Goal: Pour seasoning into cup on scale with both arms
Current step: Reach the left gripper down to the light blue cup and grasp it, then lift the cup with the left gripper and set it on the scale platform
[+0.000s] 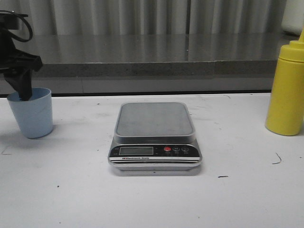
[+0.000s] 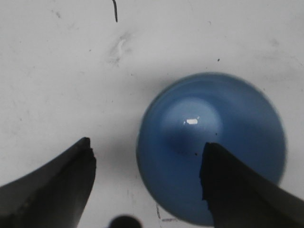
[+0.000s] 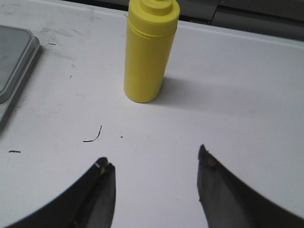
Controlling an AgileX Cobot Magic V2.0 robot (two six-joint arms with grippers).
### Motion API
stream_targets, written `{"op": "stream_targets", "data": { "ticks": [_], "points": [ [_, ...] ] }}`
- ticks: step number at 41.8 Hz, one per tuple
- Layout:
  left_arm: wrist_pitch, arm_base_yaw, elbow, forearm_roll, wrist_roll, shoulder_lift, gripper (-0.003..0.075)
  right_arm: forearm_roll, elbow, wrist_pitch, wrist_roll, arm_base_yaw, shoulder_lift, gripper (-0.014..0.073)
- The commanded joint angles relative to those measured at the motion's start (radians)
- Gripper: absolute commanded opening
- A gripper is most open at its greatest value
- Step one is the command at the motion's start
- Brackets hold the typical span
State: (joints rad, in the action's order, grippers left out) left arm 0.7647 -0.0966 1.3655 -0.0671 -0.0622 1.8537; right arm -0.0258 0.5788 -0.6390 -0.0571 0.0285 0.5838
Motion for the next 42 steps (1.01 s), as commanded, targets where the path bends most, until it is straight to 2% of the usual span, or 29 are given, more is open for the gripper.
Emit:
{"op": "stream_targets", "data": {
  "ticks": [1, 8, 21, 27, 32, 42],
  "points": [
    [-0.088, -0.006, 0.033, -0.005, 0.000, -0.030, 0.0461, -0.016, 0.032, 0.061, -0.011, -0.005, 0.008, 0.0419],
    [-0.121, -0.006, 0.033, -0.005, 0.000, -0.014, 0.0436, -0.016, 0.032, 0.061, -0.011, -0.005, 0.008, 0.0419],
    [-0.096, -0.006, 0.033, -0.002, 0.000, -0.014, 0.0087, -0.016, 0.032, 0.061, -0.011, -0.005, 0.008, 0.0419],
    [-0.092, -0.006, 0.033, -0.002, 0.000, -0.014, -0.0020, -0.016, 0.032, 0.061, -0.011, -0.005, 0.008, 0.0419],
    [-0.070, -0.006, 0.038, 0.005, 0.000, -0.026, -0.0020, -0.016, 0.032, 0.061, -0.011, -0.005, 0.008, 0.0419],
    [0.038, -0.026, 0.145, 0.067, 0.000, -0.090, -0.0020, -0.016, 0.032, 0.061, -0.011, -0.005, 0.008, 0.0419]
  ]
}}
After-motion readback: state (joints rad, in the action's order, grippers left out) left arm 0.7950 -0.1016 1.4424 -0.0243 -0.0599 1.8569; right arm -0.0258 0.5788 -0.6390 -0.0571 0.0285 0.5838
